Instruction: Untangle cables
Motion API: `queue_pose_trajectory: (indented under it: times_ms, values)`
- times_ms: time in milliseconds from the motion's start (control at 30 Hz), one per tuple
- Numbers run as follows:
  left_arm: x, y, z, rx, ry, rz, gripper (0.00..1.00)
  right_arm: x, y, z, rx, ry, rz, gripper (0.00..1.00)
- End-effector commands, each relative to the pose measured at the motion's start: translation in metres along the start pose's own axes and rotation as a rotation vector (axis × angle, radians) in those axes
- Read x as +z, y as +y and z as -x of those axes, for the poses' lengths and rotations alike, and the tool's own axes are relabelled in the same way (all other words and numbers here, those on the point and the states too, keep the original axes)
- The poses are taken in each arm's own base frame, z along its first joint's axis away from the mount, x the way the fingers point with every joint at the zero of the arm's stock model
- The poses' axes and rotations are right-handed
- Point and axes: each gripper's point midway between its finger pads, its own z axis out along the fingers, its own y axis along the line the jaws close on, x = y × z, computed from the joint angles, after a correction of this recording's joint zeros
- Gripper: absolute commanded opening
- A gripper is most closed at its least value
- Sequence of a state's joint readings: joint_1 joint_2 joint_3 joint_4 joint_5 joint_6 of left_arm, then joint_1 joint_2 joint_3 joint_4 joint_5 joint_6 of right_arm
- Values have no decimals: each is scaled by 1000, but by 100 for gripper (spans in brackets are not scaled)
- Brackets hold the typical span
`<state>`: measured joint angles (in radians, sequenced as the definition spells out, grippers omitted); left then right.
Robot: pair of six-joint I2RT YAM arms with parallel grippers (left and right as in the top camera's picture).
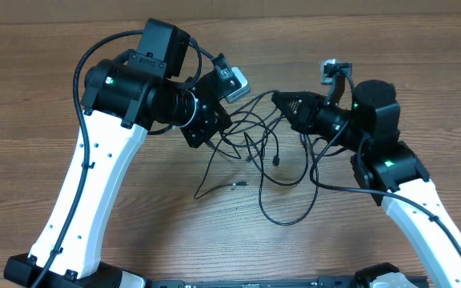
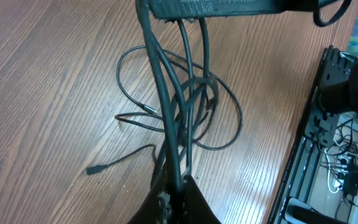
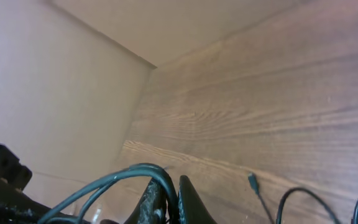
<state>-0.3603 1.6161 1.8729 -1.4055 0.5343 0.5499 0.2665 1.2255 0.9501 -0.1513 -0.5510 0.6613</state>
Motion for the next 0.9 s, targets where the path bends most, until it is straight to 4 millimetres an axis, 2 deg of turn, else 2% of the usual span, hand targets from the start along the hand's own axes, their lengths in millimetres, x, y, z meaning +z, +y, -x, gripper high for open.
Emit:
queue_pose_trajectory:
  times_ms: [0, 100, 167, 233, 367, 600, 700, 867]
  values:
    - [-11, -1, -3, -16, 5, 25, 4, -17, -19, 40, 74, -158, -107, 4]
    - [-11, -1, -3, -19, 5, 25, 6, -17, -19, 39, 75, -154, -106, 4]
    - [-11, -2, -3, -20, 3, 22, 11, -17, -18, 39, 74, -152, -103, 4]
    - [-11, -2, -2, -19, 3, 22, 27, -17, -18, 38, 75, -149, -101, 4]
    - [-11, -1, -1, -17, -1, 24, 36, -16, -16, 37, 74, -140, -91, 4]
    - [-11, 2, 3, -37, -20, 38, 36, -16, -12, 34, 70, -124, -68, 4]
    - [-10, 8, 8, -62, -34, 56, 35, -15, -2, 34, 53, -113, -21, 4]
    - [-1, 26, 14, -211, -47, 104, 36, -16, 18, 36, 6, -100, 74, 4]
